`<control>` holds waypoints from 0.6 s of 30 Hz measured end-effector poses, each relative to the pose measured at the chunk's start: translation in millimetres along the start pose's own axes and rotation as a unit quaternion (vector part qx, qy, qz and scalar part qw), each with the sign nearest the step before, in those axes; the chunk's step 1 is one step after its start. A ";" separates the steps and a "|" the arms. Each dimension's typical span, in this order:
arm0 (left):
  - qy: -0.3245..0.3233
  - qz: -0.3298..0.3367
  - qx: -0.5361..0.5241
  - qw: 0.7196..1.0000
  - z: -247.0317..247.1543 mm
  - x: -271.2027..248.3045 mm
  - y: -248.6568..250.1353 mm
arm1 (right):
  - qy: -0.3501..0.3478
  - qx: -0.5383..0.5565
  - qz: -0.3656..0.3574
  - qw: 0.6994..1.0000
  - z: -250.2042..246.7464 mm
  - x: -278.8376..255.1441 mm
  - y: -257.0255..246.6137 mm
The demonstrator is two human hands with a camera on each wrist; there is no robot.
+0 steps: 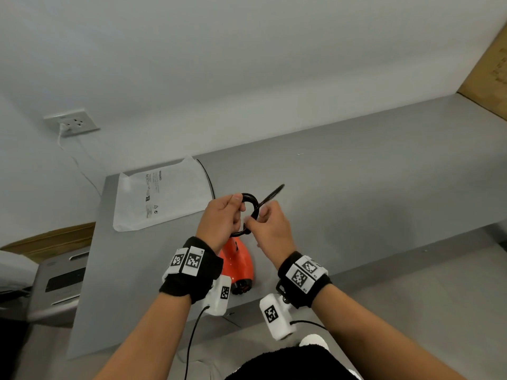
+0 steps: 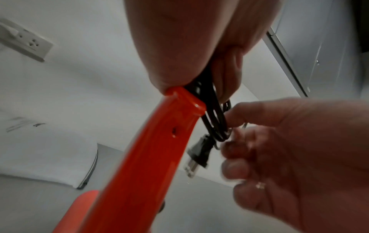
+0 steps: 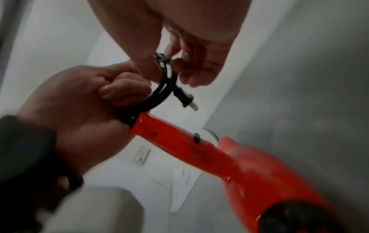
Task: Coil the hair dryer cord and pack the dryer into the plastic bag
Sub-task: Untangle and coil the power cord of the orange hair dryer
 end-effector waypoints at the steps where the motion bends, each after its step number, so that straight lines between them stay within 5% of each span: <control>1: -0.001 -0.001 -0.005 1.000 -0.5 -0.5 -0.5 | -0.041 0.045 0.046 0.997 5.2 0.6 6.7; 3: -0.003 0.000 -0.010 1.000 -0.9 -1.0 -0.1 | -0.131 0.112 0.075 0.982 14.8 1.1 14.8; 8: 0.010 -0.008 -0.031 0.999 -2.2 2.2 2.1 | -0.246 0.231 0.010 0.941 19.7 0.1 14.0; 14: 0.054 -0.006 -0.051 0.997 -18.7 12.1 -3.3 | -0.254 0.025 -0.059 0.965 12.5 -7.4 47.7; 18: 0.107 -0.005 -0.072 0.992 -30.6 16.4 -5.1 | -0.282 -0.174 -0.041 0.943 3.1 -26.2 113.4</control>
Point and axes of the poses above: each hand's wrist, its own x-axis towards the middle knuckle, its own z-axis out of the palm, y = z × x, the point moved 5 cm from there along x, towards the middle knuckle, and after that the axes turned 11 degrees about -x, right-handed, at the moved point
